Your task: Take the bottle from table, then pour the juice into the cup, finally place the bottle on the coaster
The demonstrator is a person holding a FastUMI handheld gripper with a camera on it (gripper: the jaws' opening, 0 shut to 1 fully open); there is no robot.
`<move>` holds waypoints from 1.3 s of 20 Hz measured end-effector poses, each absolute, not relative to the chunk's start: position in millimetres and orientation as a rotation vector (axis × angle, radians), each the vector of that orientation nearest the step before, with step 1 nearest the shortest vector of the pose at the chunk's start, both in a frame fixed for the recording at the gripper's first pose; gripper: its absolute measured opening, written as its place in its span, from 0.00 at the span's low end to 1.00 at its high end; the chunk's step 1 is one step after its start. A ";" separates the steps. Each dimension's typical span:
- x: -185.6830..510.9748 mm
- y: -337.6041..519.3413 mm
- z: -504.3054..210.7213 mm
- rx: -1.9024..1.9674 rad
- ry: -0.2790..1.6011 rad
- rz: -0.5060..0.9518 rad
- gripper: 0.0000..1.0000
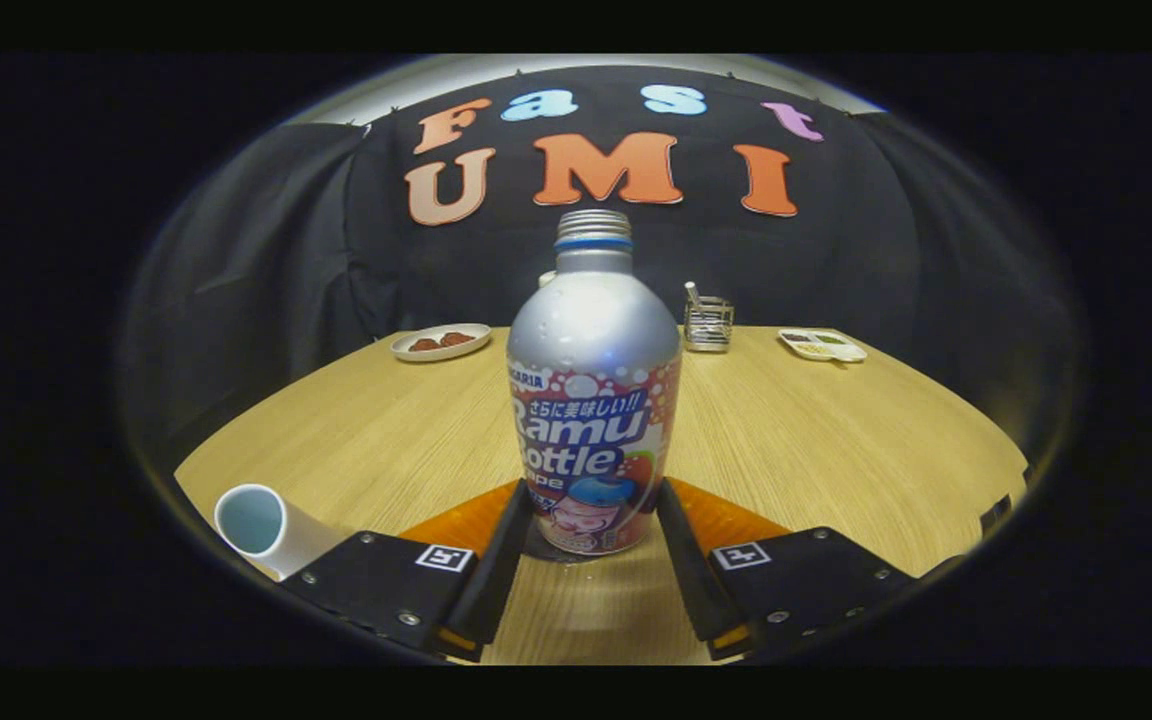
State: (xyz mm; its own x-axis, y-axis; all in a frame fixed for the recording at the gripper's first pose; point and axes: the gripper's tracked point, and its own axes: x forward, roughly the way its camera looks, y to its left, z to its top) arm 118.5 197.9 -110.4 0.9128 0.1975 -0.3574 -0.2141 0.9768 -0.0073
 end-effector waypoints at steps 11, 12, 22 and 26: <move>119.6 210.0 -122.3 -0.095 0.364 0.210 0.76; 116.0 208.6 -117.1 -0.089 0.352 0.205 0.77; 47.1 187.3 -63.4 -0.034 0.244 0.193 0.97; 17.3 172.6 -53.3 -0.076 0.228 0.177 0.97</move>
State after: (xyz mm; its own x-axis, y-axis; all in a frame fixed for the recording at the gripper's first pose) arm 17.3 172.6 -53.3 0.9586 0.1660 -0.2315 -0.1833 0.9815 -0.0552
